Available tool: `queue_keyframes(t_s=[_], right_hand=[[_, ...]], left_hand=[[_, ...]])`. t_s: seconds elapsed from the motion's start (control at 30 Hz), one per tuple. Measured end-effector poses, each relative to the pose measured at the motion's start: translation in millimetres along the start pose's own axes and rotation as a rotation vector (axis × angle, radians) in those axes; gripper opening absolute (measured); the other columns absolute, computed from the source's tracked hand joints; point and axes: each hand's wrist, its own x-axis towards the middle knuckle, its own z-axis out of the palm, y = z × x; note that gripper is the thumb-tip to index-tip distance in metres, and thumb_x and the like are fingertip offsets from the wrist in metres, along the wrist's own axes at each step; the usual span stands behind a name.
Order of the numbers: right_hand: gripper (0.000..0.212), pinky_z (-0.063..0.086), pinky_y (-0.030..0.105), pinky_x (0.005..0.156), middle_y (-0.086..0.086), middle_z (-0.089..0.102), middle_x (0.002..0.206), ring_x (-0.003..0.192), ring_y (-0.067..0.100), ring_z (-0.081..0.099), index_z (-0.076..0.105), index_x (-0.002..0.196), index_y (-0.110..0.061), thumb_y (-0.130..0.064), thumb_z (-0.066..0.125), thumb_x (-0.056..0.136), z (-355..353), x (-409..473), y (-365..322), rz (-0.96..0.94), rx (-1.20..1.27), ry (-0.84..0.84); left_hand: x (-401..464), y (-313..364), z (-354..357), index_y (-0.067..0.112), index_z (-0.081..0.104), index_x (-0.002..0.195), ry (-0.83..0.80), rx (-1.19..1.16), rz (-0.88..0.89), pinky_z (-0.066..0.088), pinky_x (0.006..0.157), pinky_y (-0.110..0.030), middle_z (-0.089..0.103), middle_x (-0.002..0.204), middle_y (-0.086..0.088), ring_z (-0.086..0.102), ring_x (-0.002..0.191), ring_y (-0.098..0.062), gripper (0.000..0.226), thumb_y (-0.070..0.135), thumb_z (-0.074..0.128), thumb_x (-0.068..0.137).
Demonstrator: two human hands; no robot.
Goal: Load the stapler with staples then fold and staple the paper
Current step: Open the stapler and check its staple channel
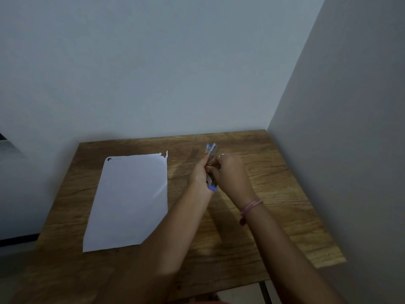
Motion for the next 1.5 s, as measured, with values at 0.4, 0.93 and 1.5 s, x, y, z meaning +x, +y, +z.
queue_keyframes(t_s=[0.4, 0.93, 1.5], right_hand=[[0.03, 0.04, 0.023, 0.103, 0.0, 0.052, 0.138, 0.124, 0.008, 0.051, 0.066, 0.119, -0.009, -0.003, 0.057, 0.092, -28.4, -3.0, 22.1, -0.106, 0.455, -0.266], [0.039, 0.049, 0.013, 0.085, -0.001, 0.064, 0.117, 0.098, -0.008, 0.061, 0.058, 0.125, -0.008, 0.007, 0.04, 0.094, -33.2, 7.8, 71.4, 0.253, 0.811, 0.021], [0.069, 0.014, 0.014, 0.116, -0.005, 0.023, 0.151, 0.144, 0.008, 0.017, 0.025, 0.146, -0.018, 0.017, 0.034, 0.087, -14.4, -3.3, 90.9, -0.124, 0.412, -0.037]], left_hand=[[9.7, 13.3, -11.6, 0.004, 0.067, 0.093, -0.221, -0.072, -0.111, 0.052, 0.048, -0.018, 0.069, 0.062, -0.005, 0.064, 0.049, -0.01, 0.019, 0.022, 0.059, 0.093], [30.9, -4.8, -38.9, 0.004, 0.064, 0.112, -0.36, 0.302, -0.027, 0.051, 0.054, -0.021, 0.072, 0.083, -0.002, 0.065, 0.064, -0.008, 0.022, 0.013, 0.057, 0.093], [48.1, -13.6, -38.7, 0.018, 0.061, 0.109, -0.335, 0.543, 0.259, 0.054, 0.072, -0.023, 0.073, 0.09, 0.006, 0.067, 0.076, -0.007, 0.025, 0.004, 0.062, 0.088]])
